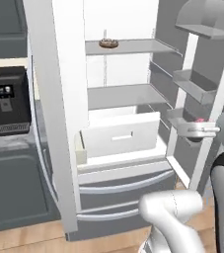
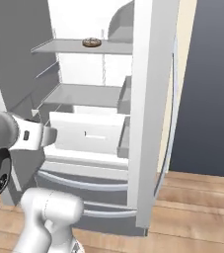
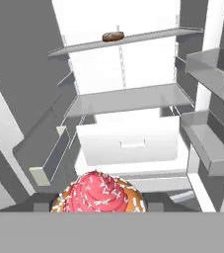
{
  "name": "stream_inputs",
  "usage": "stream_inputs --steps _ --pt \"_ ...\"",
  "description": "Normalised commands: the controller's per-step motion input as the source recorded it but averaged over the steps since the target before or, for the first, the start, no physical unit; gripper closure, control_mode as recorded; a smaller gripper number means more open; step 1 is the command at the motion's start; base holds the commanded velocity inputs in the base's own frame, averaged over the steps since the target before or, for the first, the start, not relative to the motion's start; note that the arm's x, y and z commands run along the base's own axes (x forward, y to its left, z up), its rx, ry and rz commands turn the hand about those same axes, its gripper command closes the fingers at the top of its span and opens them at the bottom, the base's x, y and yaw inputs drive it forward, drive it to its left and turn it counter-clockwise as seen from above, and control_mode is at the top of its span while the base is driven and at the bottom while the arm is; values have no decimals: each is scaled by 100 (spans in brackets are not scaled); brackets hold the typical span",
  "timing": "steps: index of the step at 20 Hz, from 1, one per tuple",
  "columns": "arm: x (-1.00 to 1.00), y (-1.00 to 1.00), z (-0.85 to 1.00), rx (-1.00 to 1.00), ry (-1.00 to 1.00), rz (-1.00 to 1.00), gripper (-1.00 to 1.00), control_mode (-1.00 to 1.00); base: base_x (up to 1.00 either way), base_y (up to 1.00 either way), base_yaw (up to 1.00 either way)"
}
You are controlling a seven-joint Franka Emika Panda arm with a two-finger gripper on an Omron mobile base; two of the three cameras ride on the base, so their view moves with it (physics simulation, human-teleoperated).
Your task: Take the donut and cupcake from the fridge and place them on the empty tray on the dining counter.
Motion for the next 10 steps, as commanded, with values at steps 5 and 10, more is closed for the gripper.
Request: stream_inputs --steps 5,10 --pt "0 0 0 0 0 0 100 100 -94 -63 -37" --pt "0 0 0 0 0 0 100 100 -57 -40 -55"
